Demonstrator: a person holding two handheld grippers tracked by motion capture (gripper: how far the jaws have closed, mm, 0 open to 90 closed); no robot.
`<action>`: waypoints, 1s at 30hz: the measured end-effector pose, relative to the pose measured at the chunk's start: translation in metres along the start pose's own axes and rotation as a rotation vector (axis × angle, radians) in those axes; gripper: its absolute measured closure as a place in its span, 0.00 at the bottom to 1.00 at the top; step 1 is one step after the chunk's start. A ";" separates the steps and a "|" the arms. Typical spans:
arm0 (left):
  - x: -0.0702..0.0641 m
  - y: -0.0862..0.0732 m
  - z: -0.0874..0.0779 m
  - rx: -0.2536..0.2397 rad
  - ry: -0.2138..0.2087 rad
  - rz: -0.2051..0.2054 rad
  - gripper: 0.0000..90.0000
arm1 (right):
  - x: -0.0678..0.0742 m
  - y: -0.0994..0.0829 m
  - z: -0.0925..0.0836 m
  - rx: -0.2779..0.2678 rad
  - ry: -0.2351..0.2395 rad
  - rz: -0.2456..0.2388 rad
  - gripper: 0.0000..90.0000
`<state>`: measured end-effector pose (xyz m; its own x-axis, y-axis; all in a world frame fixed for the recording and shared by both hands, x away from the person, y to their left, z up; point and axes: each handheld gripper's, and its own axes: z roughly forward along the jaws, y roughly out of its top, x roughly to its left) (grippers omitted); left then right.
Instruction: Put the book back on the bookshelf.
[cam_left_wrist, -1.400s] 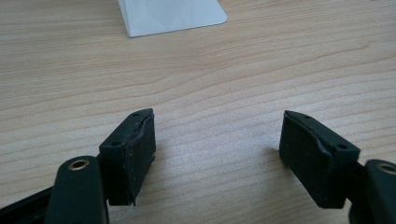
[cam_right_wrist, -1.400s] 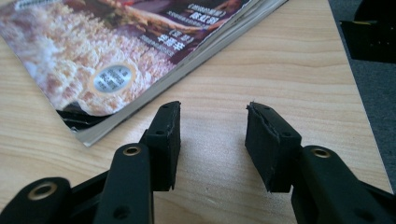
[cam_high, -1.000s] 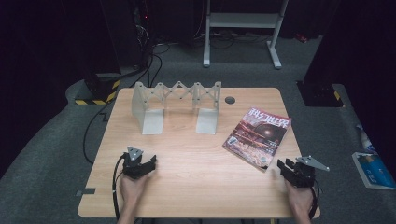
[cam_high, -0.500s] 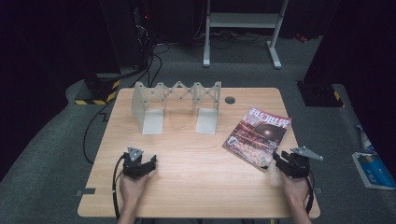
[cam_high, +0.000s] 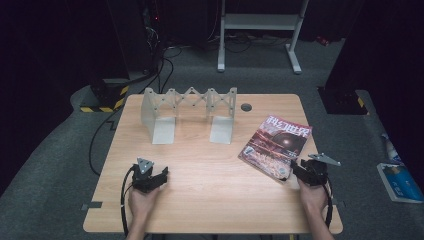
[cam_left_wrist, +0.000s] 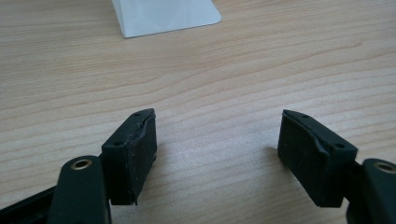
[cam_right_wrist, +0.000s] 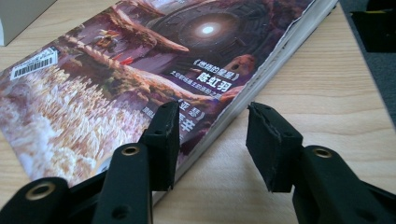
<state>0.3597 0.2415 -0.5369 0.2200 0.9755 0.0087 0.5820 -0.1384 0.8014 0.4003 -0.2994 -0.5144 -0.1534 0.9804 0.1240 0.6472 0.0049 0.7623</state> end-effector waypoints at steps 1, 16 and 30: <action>0.000 0.000 0.000 0.000 0.000 0.001 0.32 | 0.000 0.000 0.002 -0.002 0.003 0.002 0.59; -0.003 -0.002 -0.005 0.010 -0.029 -0.002 0.30 | 0.000 0.009 0.015 0.044 -0.033 0.021 0.56; -0.005 0.002 -0.015 -0.029 -0.140 -0.095 0.31 | -0.005 0.005 0.017 0.026 0.001 0.019 0.53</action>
<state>0.3478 0.2391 -0.5267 0.2734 0.9502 -0.1495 0.5831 -0.0401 0.8114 0.4168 -0.3014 -0.5218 -0.1414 0.9802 0.1386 0.6693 -0.0084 0.7429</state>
